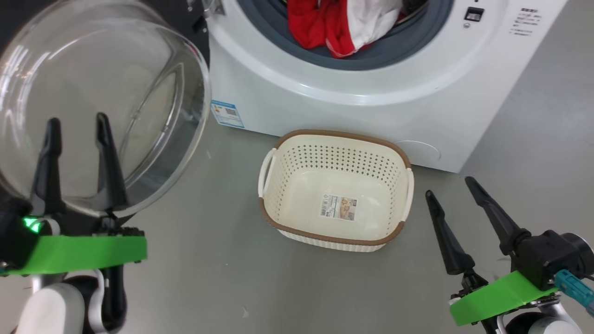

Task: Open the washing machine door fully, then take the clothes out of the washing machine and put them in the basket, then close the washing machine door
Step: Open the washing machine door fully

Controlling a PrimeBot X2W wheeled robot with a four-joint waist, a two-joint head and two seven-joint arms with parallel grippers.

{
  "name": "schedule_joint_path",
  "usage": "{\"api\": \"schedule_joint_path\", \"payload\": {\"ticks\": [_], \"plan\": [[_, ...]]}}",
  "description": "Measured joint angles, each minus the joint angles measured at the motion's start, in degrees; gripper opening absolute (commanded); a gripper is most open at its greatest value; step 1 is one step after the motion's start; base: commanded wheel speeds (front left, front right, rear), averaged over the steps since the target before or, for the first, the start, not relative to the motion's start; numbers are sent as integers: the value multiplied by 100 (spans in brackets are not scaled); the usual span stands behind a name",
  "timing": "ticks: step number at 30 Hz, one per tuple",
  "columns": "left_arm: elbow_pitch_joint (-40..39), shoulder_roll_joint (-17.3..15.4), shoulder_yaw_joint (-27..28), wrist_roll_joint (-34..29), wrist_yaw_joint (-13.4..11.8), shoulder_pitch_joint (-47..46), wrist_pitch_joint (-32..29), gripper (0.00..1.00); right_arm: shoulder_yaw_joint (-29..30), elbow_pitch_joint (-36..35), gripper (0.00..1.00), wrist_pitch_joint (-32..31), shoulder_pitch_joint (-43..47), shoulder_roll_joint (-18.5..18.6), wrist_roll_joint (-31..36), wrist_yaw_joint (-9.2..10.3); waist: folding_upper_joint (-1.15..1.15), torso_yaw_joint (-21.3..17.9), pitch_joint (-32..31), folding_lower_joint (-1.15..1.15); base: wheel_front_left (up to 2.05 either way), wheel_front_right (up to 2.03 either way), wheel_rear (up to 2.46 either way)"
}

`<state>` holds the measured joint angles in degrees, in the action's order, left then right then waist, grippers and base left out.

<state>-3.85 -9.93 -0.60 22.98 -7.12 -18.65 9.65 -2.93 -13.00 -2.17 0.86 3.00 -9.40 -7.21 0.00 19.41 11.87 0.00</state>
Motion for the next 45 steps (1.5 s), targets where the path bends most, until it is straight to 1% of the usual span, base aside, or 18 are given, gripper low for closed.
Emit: {"api": "schedule_joint_path", "payload": {"ticks": [8,14,28,31,36,41,45], "plan": [[-432,14,-433,-111,62,153,-154,100,148,103,100,270,-1,-2,-71,0,0,-377,-12,0,0,0,0],[-475,11,-668,-140,119,413,-258,100,244,165,100,433,0,-3,-88,0,0,-692,-54,0,0,0,0],[-511,-49,-660,-19,171,1059,-241,100,344,219,100,731,23,-10,-163,0,0,-1487,-238,0,0,0,0],[-538,-81,-661,-22,212,1173,-148,100,334,219,100,781,37,-11,-165,0,0,-1637,-275,0,0,0,0],[-536,-197,-645,-54,211,1324,-51,100,291,224,100,825,155,-13,-168,0,0,-1824,-324,0,0,0,0],[-566,-210,-647,-90,204,1458,-41,100,269,209,100,881,180,-20,-168,0,0,-2005,-396,0,0,0,0],[-568,-226,-653,-131,176,1632,-42,100,300,193,100,882,385,-24,-167,0,0,-2083,-490,0,0,0,0]]}}
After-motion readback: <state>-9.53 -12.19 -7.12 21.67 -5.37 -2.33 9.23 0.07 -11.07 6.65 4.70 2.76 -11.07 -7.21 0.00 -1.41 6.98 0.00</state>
